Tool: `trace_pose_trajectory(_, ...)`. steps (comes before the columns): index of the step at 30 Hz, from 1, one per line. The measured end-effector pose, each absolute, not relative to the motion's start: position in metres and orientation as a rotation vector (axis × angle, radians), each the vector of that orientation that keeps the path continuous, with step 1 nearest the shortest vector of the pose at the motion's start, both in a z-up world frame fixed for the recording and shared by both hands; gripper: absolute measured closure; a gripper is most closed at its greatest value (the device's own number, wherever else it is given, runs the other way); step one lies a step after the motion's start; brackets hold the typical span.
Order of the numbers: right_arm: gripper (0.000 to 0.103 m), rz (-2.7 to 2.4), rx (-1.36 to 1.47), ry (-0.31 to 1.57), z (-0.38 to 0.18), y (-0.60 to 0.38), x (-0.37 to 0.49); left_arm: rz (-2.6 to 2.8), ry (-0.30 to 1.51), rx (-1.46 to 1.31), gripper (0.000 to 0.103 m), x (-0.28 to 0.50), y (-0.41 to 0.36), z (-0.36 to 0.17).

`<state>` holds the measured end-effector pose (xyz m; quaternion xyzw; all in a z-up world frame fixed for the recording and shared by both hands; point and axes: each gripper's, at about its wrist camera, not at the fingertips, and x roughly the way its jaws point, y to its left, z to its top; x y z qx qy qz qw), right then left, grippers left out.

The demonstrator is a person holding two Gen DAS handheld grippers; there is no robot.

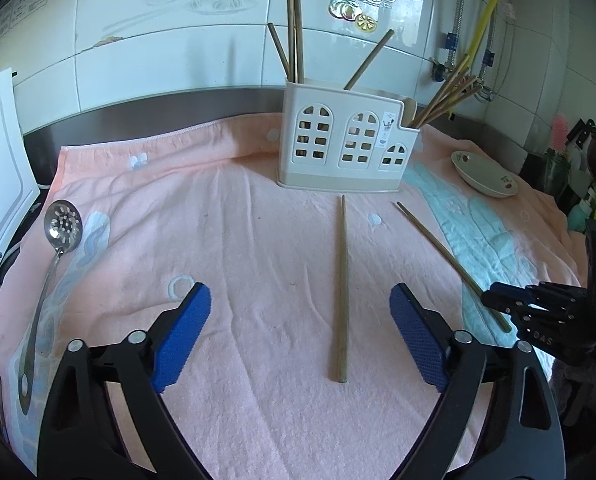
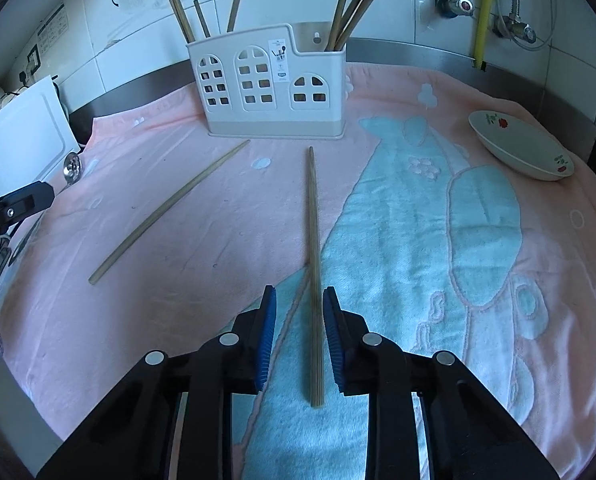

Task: Organize utensils
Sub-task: 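Close the right gripper on a chopstick while the left gripper grasps another, then lift both chopsticks upright and carry them over the white holder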

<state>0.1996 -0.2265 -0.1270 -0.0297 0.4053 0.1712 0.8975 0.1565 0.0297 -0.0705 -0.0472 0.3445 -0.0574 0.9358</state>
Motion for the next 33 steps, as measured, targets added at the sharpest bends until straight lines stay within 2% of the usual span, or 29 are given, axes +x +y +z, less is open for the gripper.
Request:
trace_pose_trajectory(4,0.085,0.347,-0.068,0.845,-0.131,-0.226,0.202,-0.136,0.711,-0.094,0.021,0.157,0.027,-0.073)
trace_pose_trajectory(10,0.093,0.334,-0.086,0.856,-0.137,-0.226,0.204,-0.187,0.736,-0.100,0.035,0.160,0.021,-0.079)
trace_pose_trajectory(18,0.097,0.327,-0.082,0.851,-0.137,-0.229,0.203,-0.248,0.804,-0.050,0.062,0.171,0.000,-0.099)
trace_pose_trajectory(25,0.097,0.326,-0.077,0.824,-0.128,-0.231,0.199,-0.249,0.863,-0.050,0.067,0.188,-0.008,-0.115)
trace_pose_trajectory(30,0.097,0.327,-0.088,0.782,-0.114,-0.230,0.194,-0.244,0.899,-0.061,0.079,0.197,-0.009,-0.126)
trace_pose_trajectory(33,0.097,0.334,-0.091,0.758,-0.105,-0.229,0.193,-0.243,0.910,-0.066,0.082,0.199,-0.009,-0.131)
